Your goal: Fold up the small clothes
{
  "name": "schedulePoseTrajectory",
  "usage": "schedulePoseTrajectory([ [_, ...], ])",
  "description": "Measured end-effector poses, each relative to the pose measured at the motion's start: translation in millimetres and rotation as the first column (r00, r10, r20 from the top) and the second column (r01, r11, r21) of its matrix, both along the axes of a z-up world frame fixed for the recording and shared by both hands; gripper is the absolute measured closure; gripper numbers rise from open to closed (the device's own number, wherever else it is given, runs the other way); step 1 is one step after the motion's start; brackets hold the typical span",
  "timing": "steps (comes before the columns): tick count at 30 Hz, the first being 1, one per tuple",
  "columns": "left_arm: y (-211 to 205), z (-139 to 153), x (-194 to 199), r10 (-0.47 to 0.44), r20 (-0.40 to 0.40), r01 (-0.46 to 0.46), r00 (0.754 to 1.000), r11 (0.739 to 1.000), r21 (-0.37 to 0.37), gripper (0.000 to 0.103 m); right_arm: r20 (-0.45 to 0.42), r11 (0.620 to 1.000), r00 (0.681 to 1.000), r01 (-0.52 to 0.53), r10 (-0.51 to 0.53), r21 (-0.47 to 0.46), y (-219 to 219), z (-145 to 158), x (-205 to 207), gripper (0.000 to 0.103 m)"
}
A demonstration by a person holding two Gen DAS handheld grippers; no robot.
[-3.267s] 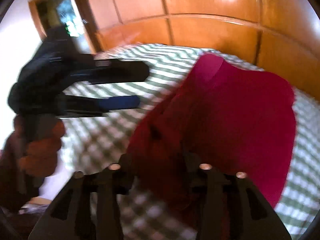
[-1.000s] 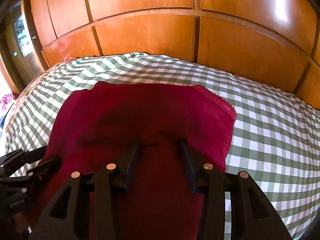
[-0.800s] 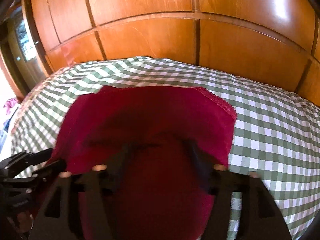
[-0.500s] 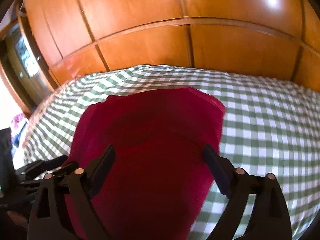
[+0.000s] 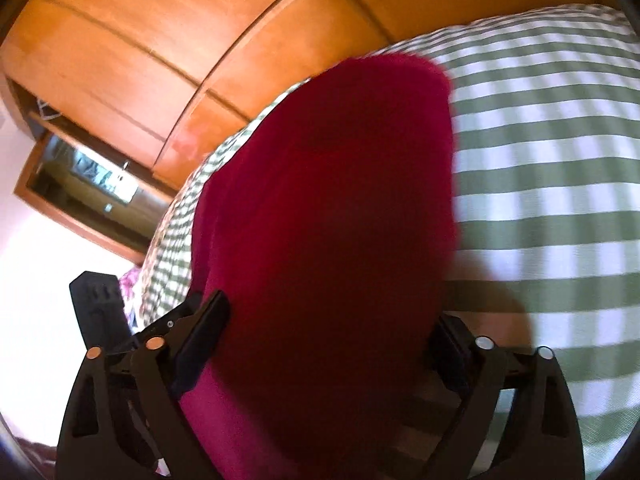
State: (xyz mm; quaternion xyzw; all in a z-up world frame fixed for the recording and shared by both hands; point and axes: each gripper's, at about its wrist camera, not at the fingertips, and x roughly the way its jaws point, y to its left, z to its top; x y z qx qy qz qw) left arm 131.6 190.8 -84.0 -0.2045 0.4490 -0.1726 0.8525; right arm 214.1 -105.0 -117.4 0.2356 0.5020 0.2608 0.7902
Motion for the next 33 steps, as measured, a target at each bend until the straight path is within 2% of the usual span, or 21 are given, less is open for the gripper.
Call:
schedulePoseTrajectory([
  [1, 1.3, -1.6, -0.4, -0.018, 0.002, 0.018, 1.0, 0.999, -0.043, 0.06, 0.0, 1.0, 1.0, -0.005, 0.005, -0.006, 2.9, 0.4, 0.7, 0.027],
  [2, 2.3, -1.8, -0.8, -0.036, 0.004, 0.036, 0.999, 0.995, -0.09, 0.068, 0.003, 1.0, 1.0, -0.007, 0.007, -0.01, 4.0, 1.6, 0.7, 0.035],
  [3, 1.9, -0.6, -1.6, -0.04, 0.005, 0.041, 0.999, 0.993, -0.11, 0.072, 0.009, 1.0, 1.0, -0.008, 0.008, -0.016, 4.2, 4.7, -0.6, 0.043],
  [4, -1.1, 3.1, -2.8, -0.049, 0.018, 0.051, 0.999, 0.993, -0.104, 0.076, 0.027, 1.0, 1.0, -0.008, 0.009, -0.022, 4.3, 10.8, -3.7, 0.047],
  [6, -10.0, 8.3, -5.7, -0.068, 0.036, 0.071, 0.997, 0.993, -0.093, 0.078, 0.068, 0.999, 0.998, -0.01, 0.012, -0.032, 3.1, 23.6, -10.3, 0.056],
  [12, -68.7, 38.8, 6.4, -0.201, 0.086, 0.21, 0.976, 0.971, -0.117, 0.079, 0.213, 0.998, 0.976, 0.048, -0.037, -0.044, -37.6, 79.7, -36.9, 0.058],
  [15, -117.4, 54.8, 23.2, -0.285, 0.113, 0.298, 0.952, 0.947, -0.117, 0.079, 0.265, 0.99, 0.959, 0.125, -0.104, -0.064, -85.1, 103.5, -47.3, 0.058],
  [19, -203.3, 72.1, 50.8, -0.4, 0.135, 0.412, 0.907, 0.907, -0.082, 0.079, 0.284, 0.964, 0.934, 0.251, -0.218, -0.085, -149.1, 117.6, -52.5, 0.058],
  [21, -238.9, 73.8, 60.3, -0.441, 0.127, 0.451, 0.888, 0.891, -0.06, 0.079, 0.281, 0.943, 0.918, 0.317, -0.28, -0.096, -176.7, 116.5, -57.1, 0.058],
  [23, -281.9, 68.7, 67.2, -0.492, 0.107, 0.495, 0.864, 0.869, -0.007, 0.079, 0.252, 0.916, 0.899, 0.391, -0.359, -0.09, -207.0, 104.5, -64.4, 0.058],
  [25, -316.5, 52.9, 70.0, -0.533, 0.049, 0.529, 0.845, 0.845, 0.073, 0.079, 0.192, 0.882, 0.883, 0.455, -0.428, -0.123, -236.9, 77.8, -74.5, 0.057],
  [27, -339.2, 31.1, 73.2, -0.545, -0.016, 0.541, 0.838, 0.826, 0.158, 0.076, 0.112, 0.855, 0.874, 0.486, -0.473, -0.182, -250.6, 44.2, -77.8, 0.052],
  [28, -345.4, 23.2, 71.4, -0.541, -0.005, 0.533, 0.841, 0.827, 0.18, 0.073, 0.091, 0.846, 0.867, 0.497, -0.489, -0.194, -251.4, 32.4, -77.8, 0.048],
  [29, -345.7, 22.9, 71.0, -0.537, 0.007, 0.527, 0.844, 0.83, 0.183, 0.072, 0.093, 0.833, 0.854, 0.52, -0.513, -0.19, -256.3, 25.3, -82.7, 0.039],
  [32, -343.1, 26.7, 73.4, -0.519, -0.001, 0.511, 0.854, 0.84, 0.18, 0.068, 0.097, 0.805, 0.819, 0.573, -0.565, -0.154, -266.2, 25.6, -92.9, 0.02],
  [33, -340.9, 30.6, 69.4, -0.512, 0.01, 0.499, 0.859, 0.842, 0.203, 0.066, 0.109, 0.799, 0.815, 0.579, -0.569, -0.165, -267.7, 30.7, -93.6, 0.02],
])
